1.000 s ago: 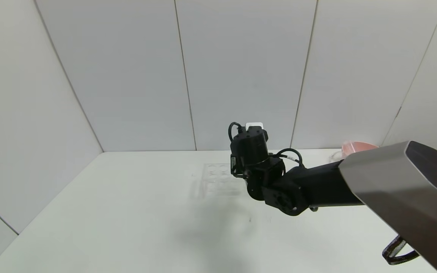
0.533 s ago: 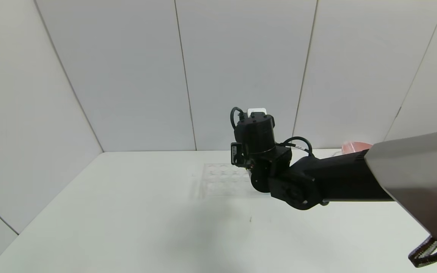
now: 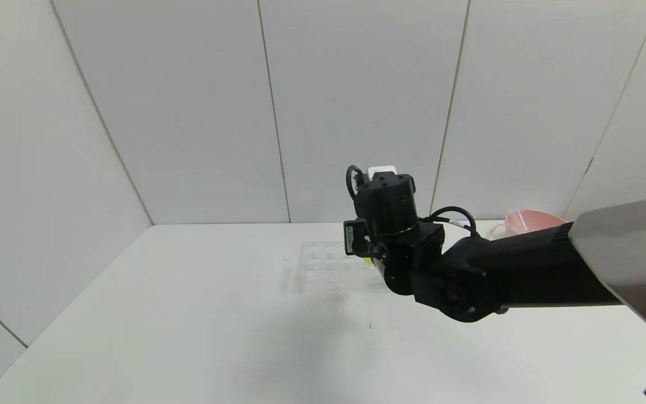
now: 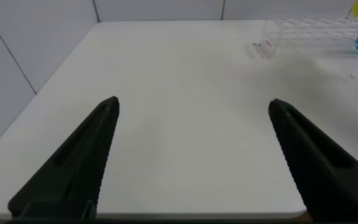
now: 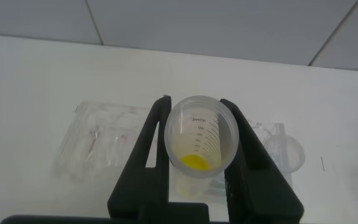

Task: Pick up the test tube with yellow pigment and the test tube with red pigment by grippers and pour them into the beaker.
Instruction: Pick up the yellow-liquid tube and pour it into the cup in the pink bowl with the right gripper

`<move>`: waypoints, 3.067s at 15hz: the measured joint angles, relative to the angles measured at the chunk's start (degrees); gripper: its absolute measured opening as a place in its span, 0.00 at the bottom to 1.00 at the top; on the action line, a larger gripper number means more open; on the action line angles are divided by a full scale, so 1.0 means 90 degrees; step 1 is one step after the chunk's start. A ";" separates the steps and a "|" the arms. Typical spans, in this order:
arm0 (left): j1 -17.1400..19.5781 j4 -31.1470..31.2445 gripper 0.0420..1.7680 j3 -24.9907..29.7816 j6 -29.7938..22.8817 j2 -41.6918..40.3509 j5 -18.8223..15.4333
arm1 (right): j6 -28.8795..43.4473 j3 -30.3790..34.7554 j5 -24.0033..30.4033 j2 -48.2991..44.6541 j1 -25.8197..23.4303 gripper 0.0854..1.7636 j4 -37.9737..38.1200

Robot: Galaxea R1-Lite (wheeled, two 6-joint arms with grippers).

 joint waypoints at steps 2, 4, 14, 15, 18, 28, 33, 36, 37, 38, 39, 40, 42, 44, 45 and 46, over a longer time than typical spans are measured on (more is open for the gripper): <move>0.0000 0.0000 0.97 0.0000 0.0000 0.0000 0.0000 | -0.0004 0.0588 0.0474 -0.0309 -0.0007 0.28 -0.0018; 0.0000 0.0000 0.97 0.0000 0.0000 0.0000 -0.0003 | -0.0102 0.1200 0.0931 -0.0668 -0.0034 0.28 -0.0070; 0.0000 0.0000 0.97 0.0000 0.0000 0.0000 0.0000 | -0.1386 0.3618 0.4922 -0.3113 -0.1877 0.28 -0.0054; 0.0000 0.0000 0.97 0.0000 0.0000 0.0000 0.0000 | -0.1676 0.3733 0.5363 -0.3289 -0.2285 0.28 -0.0030; 0.0000 0.0001 0.97 0.0000 0.0000 0.0000 0.0000 | -0.2433 0.3898 0.6644 -0.3648 -0.3507 0.28 0.0271; 0.0000 0.0001 0.97 0.0000 0.0000 0.0000 0.0000 | -0.4397 0.2671 0.8894 -0.3529 -0.6091 0.28 0.2666; 0.0000 0.0000 0.97 0.0000 0.0000 0.0000 0.0000 | -0.5279 0.2295 0.9086 -0.3011 -0.6750 0.28 0.2931; 0.0000 0.0000 0.97 0.0000 0.0003 0.0000 0.0000 | -0.5601 0.1629 0.9104 -0.2610 -0.6949 0.28 0.3266; 0.0000 0.0000 0.97 0.0000 0.0000 0.0000 0.0000 | -0.5963 0.1375 0.9104 -0.2407 -0.7039 0.28 0.3375; 0.0000 0.0000 0.97 0.0000 0.0000 0.0000 0.0000 | -0.6238 0.1173 0.9101 -0.2244 -0.7107 0.28 0.3476; 0.0000 0.0000 0.97 0.0000 0.0000 0.0000 -0.0003 | -0.6460 0.0950 0.9104 -0.2081 -0.7169 0.28 0.3694; 0.0000 0.0000 0.97 0.0000 0.0000 0.0000 0.0000 | -0.6666 0.0719 0.9101 -0.1933 -0.7221 0.28 0.4019; 0.0000 0.0000 0.97 0.0000 0.0000 0.0000 0.0000 | -0.7079 0.0279 0.9070 -0.1681 -0.7274 0.28 0.4502; 0.0000 0.0000 0.97 0.0000 0.0000 0.0000 0.0000 | -0.7402 -0.0156 0.8925 -0.1425 -0.7306 0.28 0.4716; 0.0000 0.0000 0.97 0.0000 0.0000 0.0000 -0.0003 | -0.7503 -0.0358 0.8751 -0.1302 -0.7309 0.28 0.4746; 0.0000 0.0000 0.97 0.0000 0.0000 0.0000 0.0000 | -0.7593 -0.0557 0.8559 -0.1173 -0.7289 0.28 0.4771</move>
